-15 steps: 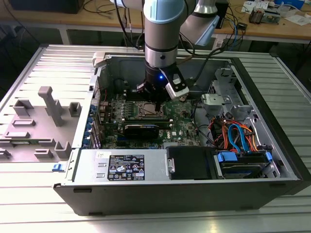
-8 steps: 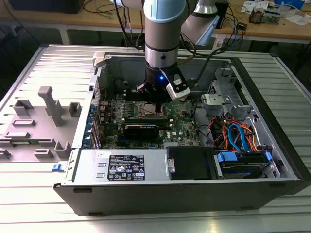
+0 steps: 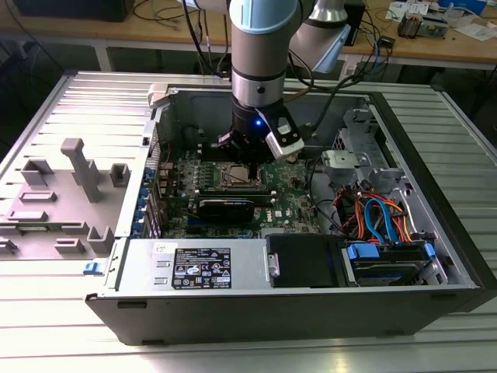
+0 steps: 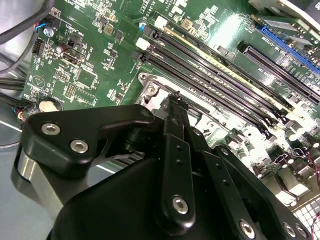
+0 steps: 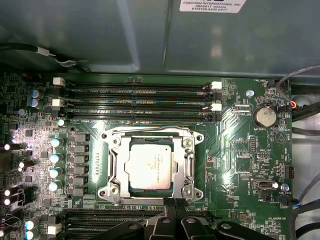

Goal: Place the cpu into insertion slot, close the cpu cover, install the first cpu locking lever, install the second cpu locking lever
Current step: 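Install the second cpu locking lever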

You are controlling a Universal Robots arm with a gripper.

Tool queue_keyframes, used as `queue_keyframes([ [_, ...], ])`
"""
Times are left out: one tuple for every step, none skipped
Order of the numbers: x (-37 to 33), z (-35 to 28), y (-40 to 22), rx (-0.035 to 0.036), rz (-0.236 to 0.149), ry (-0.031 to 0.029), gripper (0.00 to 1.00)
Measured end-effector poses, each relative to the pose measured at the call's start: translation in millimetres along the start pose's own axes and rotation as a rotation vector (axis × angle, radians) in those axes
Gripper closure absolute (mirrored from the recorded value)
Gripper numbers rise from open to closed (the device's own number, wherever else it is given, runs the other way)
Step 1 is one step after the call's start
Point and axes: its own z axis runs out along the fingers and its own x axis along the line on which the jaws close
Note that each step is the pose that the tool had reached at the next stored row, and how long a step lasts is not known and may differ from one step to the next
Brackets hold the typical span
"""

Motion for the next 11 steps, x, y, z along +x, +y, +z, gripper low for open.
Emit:
queue_keyframes([
  [0.3, -0.1, -0.2, 0.0001, 0.0, 0.0, 0.89],
  [0.4, -0.2, -1.1, 0.0002, 0.0, 0.0002, 0.89],
  [1.3, -0.2, -3.6, 0.0001, 0.0, 0.0, 0.89],
  [1.8, -0.3, -5.3, 0.0002, 0.0, 0.0001, 0.89],
  [2.4, -0.4, -7.3, 0.0002, 0.0, 0.0, 0.89],
  [2.8, -0.5, -9.7, -0.0012, 0.0, 0.0, 0.89],
  [3.1, -0.5, -11.4, -0.0028, 0.0, -0.0001, 0.89],
  [3.5, -0.5, -12.8, -0.0048, 0.0, -0.0002, 0.89],
  [4.0, -0.6, -13.8, -0.0076, 0.0, -0.0002, 0.89],
  [5.4, -0.5, -14.5, -0.0186, 0.001, -0.0005, 0.89],
  [7.4, -0.5, -14.7, -0.0295, 0.001, -0.0007, 0.89],
])
